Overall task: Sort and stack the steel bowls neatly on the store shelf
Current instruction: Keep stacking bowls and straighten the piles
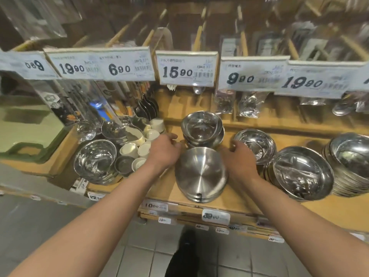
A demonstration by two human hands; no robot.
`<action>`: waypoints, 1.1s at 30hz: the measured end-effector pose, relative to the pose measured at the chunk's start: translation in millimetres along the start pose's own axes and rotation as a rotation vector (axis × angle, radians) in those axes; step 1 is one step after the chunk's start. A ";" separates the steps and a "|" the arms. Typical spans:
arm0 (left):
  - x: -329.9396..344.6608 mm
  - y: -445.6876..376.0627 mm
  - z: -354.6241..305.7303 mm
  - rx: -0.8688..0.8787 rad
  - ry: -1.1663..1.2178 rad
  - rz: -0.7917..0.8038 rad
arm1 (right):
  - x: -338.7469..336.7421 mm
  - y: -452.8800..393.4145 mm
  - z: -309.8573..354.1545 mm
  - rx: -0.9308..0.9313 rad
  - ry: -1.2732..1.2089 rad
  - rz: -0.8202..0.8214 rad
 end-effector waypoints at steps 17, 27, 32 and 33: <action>25.4 -91.2 -7.8 -0.055 0.122 0.087 | 24.8 -74.3 12.5 0.179 -0.127 -0.034; -18.8 9.2 -24.9 -0.108 0.477 0.148 | -18.7 32.1 16.3 0.237 -0.557 0.200; -10.8 61.5 -41.2 -0.099 0.546 0.298 | -56.6 90.9 4.6 0.215 -0.585 0.147; -8.6 67.0 -45.9 -0.081 0.567 0.352 | -66.1 98.9 3.3 0.206 -0.586 0.119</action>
Point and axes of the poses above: each hand's wrist, its own y-axis away from the middle knuckle, its own x-axis out of the palm, z = x × y, the point moved 8 cm from there along -y, towards the middle knuckle, and after that the axes turned 3 degrees about x, right-handed, at the moved point
